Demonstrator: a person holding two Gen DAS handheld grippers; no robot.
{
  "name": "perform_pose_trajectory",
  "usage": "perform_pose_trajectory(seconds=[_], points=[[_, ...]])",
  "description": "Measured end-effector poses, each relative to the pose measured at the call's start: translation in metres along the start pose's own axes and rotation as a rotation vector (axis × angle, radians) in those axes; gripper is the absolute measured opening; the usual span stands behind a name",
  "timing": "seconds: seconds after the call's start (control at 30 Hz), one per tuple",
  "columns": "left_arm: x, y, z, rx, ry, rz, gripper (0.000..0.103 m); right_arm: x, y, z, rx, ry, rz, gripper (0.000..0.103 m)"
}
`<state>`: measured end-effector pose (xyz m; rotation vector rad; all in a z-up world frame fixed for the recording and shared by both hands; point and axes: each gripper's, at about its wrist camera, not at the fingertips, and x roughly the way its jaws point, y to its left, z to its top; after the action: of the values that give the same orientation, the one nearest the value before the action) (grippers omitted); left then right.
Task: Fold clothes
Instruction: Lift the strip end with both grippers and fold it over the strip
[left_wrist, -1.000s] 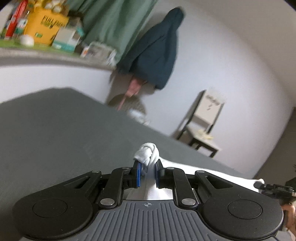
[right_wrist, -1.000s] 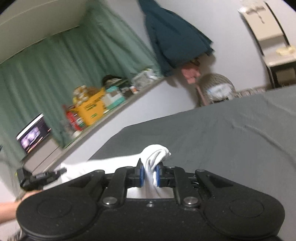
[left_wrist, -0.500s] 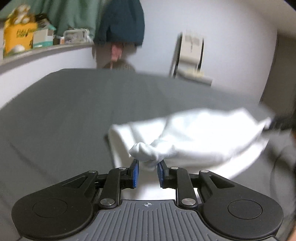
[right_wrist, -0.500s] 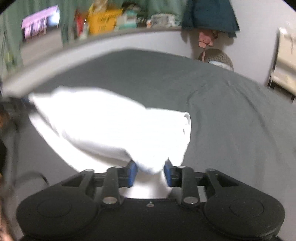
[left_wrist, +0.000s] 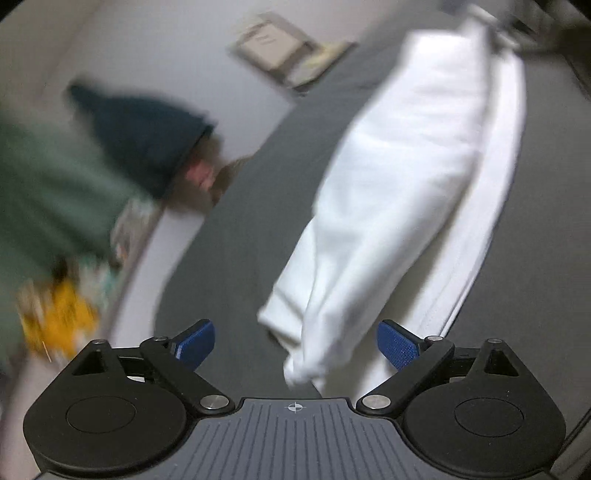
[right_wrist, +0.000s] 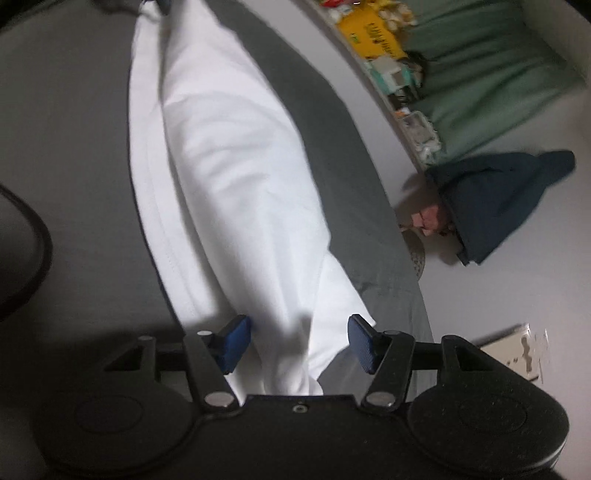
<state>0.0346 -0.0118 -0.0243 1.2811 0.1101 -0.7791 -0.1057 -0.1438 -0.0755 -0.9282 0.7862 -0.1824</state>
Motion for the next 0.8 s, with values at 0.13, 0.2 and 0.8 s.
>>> perform_pose_trajectory(seconds=[0.13, 0.2, 0.8], points=[[0.01, -0.026, 0.013, 0.278, 0.043, -0.009, 0.03, 0.015, 0.001, 0.0, -0.005, 0.027, 0.053, 0.016], [0.009, -0.019, 0.016, 0.251, 0.038, -0.023, 0.014, 0.004, -0.013, 0.001, 0.063, -0.025, 0.003, 0.011], [-0.011, -0.014, 0.004, 0.093, 0.04, -0.105, 0.011, -0.002, 0.007, 0.0, -0.009, 0.047, 0.094, 0.01]])
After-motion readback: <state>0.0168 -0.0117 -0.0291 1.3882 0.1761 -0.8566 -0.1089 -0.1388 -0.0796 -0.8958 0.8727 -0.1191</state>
